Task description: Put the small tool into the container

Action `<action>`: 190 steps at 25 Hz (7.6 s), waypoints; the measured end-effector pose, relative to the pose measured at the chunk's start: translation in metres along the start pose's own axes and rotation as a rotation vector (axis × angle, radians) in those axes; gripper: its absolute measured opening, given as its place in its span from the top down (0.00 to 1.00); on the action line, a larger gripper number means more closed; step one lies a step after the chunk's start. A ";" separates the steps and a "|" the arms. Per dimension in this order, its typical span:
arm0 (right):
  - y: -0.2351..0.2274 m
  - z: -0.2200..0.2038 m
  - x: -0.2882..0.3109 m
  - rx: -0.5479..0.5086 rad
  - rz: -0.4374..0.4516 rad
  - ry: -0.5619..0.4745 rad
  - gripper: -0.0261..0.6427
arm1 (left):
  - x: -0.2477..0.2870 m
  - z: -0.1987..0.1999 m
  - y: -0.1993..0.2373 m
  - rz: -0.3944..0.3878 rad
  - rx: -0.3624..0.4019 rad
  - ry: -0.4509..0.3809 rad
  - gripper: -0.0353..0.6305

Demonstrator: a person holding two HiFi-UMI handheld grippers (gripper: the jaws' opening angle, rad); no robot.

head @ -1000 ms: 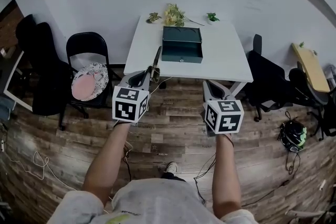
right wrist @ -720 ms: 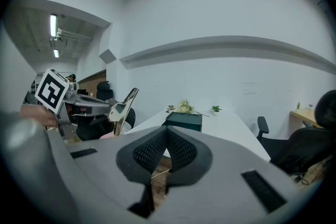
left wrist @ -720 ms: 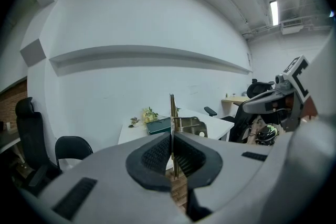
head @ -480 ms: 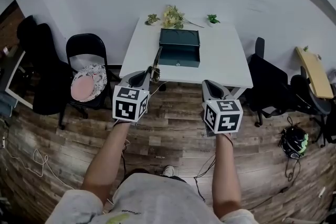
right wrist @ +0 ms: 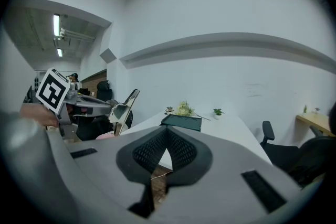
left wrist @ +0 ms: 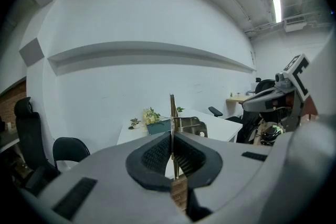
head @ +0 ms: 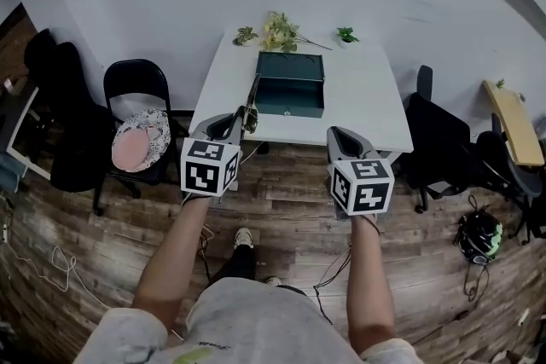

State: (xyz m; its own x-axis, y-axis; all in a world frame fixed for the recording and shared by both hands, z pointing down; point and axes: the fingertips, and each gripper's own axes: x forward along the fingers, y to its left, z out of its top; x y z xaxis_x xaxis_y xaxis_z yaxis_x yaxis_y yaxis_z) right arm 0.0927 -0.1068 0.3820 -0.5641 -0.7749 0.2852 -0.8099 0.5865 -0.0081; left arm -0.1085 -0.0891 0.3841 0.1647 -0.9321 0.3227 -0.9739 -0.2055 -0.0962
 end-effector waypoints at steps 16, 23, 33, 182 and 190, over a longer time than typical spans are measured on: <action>-0.016 0.018 0.114 -0.005 -0.006 0.049 0.95 | 0.093 0.008 0.074 -0.017 -0.020 0.022 0.94; -0.017 0.039 0.181 0.002 -0.024 0.065 0.95 | 0.144 0.016 0.123 -0.045 -0.024 0.036 0.94; -0.022 0.046 0.237 0.012 -0.065 0.098 0.95 | 0.197 0.017 0.159 -0.099 -0.031 0.052 0.94; -0.138 0.011 0.215 0.065 -0.201 0.126 0.95 | 0.336 -0.061 -0.031 -0.647 0.810 0.497 0.93; -0.138 0.012 0.218 0.063 -0.193 0.130 0.95 | 0.335 -0.062 -0.033 -0.681 0.751 0.492 0.92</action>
State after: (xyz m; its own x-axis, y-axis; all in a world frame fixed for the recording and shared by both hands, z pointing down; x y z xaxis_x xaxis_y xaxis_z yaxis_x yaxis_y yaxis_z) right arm 0.0798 -0.3593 0.4340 -0.3758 -0.8319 0.4084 -0.9113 0.4118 0.0003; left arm -0.0307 -0.3757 0.5539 0.3852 -0.3718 0.8446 -0.3366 -0.9088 -0.2466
